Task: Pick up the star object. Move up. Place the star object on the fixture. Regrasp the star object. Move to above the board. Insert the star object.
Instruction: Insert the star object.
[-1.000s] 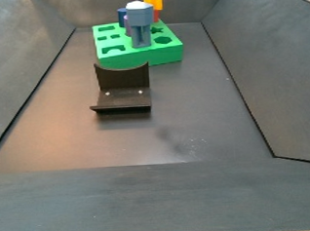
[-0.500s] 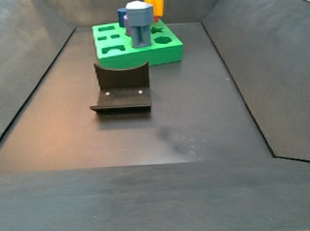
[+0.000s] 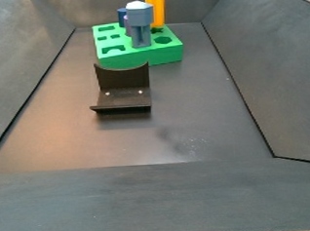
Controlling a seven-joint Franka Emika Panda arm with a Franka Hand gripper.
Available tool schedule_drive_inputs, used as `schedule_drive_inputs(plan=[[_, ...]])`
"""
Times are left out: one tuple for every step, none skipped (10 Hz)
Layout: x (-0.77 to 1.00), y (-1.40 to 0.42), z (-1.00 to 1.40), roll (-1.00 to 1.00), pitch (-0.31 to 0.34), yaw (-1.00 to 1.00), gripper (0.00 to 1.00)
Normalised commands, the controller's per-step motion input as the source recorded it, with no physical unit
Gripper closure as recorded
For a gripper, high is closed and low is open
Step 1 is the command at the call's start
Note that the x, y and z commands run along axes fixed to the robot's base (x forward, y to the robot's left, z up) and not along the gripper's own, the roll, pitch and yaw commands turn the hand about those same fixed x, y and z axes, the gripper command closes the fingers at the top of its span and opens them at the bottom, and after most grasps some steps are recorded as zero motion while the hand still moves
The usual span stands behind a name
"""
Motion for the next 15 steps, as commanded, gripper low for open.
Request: schedule_drive_inputs(plan=[[0.17, 0.19, -0.69, 0.12, 0.011, -0.01, 1.00], [0.07, 0.18, -0.59, 0.08, 0.016, -0.01, 1.00], [0.00, 0.12, -0.23, 0.00, 0.019, -0.01, 1.00], [-0.12, 0.01, -0.18, 0.04, 0.029, -0.06, 1.00], [-0.22, -0.09, -0.28, 0.00, 0.000, -0.21, 1.00], [-0.23, -0.17, -0.33, -0.04, -0.061, -0.33, 1.00], [-0.11, -0.13, -0.37, -0.03, -0.046, -0.30, 1.00], [0.01, -0.10, -0.37, -0.03, -0.021, -0.17, 1.00], [0.26, -0.06, -0.41, -0.01, 0.000, -0.01, 1.00], [0.41, 0.00, -0.43, -0.01, 0.033, 0.00, 1.00], [0.47, 0.00, -0.45, 0.00, 0.103, 0.05, 1.00], [0.34, 0.07, -0.51, -0.01, 0.096, 0.21, 1.00], [0.05, 0.23, -0.40, 0.02, 0.060, 0.25, 1.00], [0.00, 0.18, -0.18, 0.07, 0.074, 0.02, 1.00], [-0.38, 0.21, -0.29, 0.05, 0.000, 0.00, 1.00]])
